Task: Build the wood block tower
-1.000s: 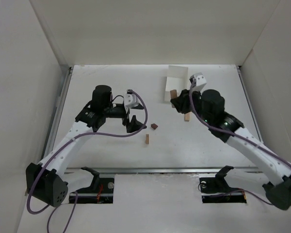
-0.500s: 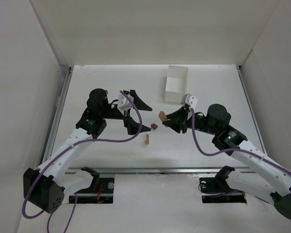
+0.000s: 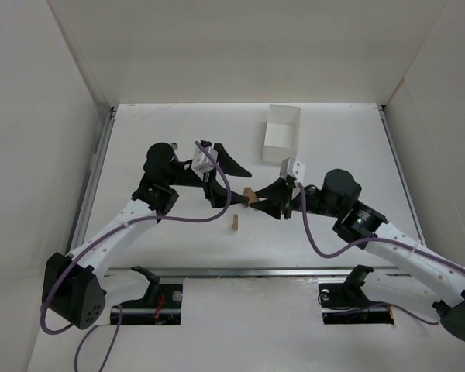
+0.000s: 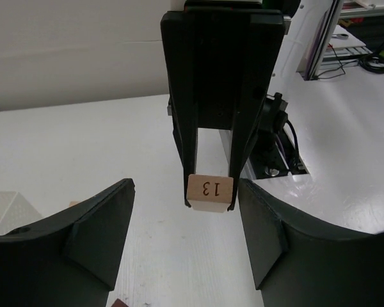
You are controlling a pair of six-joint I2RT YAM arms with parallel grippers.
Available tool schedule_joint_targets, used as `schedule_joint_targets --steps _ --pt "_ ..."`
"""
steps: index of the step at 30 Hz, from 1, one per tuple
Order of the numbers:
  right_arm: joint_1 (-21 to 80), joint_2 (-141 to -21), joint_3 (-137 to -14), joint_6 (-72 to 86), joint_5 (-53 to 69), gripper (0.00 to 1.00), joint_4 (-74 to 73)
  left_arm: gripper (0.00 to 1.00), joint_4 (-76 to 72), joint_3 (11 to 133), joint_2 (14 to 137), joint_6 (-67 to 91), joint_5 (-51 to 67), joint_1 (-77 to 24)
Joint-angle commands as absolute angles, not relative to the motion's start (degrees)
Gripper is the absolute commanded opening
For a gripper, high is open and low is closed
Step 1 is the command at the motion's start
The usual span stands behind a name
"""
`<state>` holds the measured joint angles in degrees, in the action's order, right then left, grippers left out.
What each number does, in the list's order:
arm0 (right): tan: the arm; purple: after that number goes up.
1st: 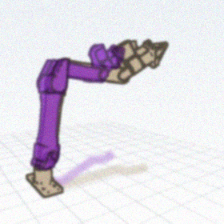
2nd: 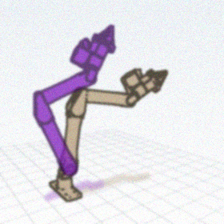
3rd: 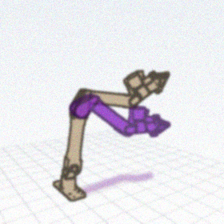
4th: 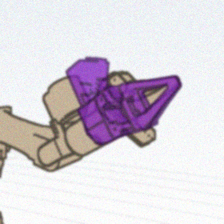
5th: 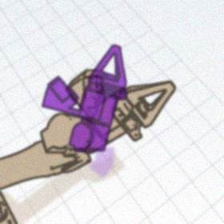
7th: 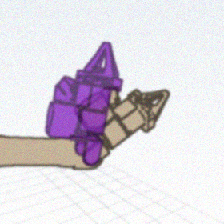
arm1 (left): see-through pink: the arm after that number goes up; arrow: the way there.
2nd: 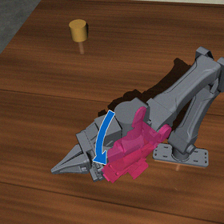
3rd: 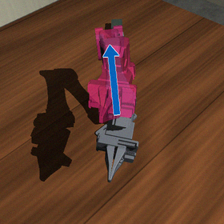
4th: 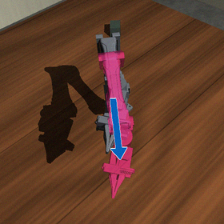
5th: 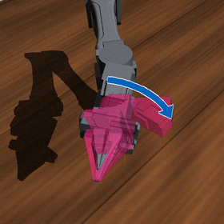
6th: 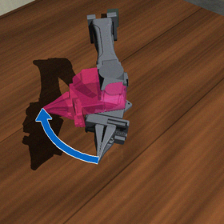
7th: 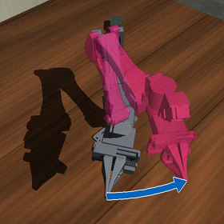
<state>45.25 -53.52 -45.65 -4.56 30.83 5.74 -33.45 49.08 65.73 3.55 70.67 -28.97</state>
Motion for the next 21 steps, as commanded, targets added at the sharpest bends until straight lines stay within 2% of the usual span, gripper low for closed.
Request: schedule_joint_targets --steps 1,7,8,9,11,15,16,21 --pt "46.0 -53.4 -45.6 -6.1 29.0 0.00 10.5 0.62 -39.1 48.4 65.0 5.2 73.7 -29.4" --pt "46.0 -54.5 -46.2 -6.6 29.1 0.00 11.0 0.45 -33.5 48.4 65.0 2.1 75.1 -29.4" --pt "46.0 -55.0 -46.2 -6.6 29.1 0.00 11.5 0.34 -32.7 48.4 65.0 1.1 75.1 -29.4" --pt "46.0 -55.0 -46.2 -6.6 29.1 0.00 11.5 0.30 -32.7 48.4 65.0 1.1 75.1 -29.4" --pt "46.0 -55.0 -46.2 -6.6 29.1 0.00 12.0 0.30 -32.7 47.9 65.0 1.1 74.6 -29.4" --pt "46.0 -56.2 -46.2 -6.6 29.6 0.00 12.0 0.04 -32.7 48.5 65.0 1.1 73.8 -29.4" --pt "46.0 -56.3 -46.2 -6.6 29.6 0.00 12.0 0.00 -32.0 48.5 65.0 0.4 73.8 -29.4" --pt "46.0 -56.8 -46.2 -6.6 28.9 0.00 11.4 0.00 -28.3 49.0 64.4 -1.1 73.3 -29.4"
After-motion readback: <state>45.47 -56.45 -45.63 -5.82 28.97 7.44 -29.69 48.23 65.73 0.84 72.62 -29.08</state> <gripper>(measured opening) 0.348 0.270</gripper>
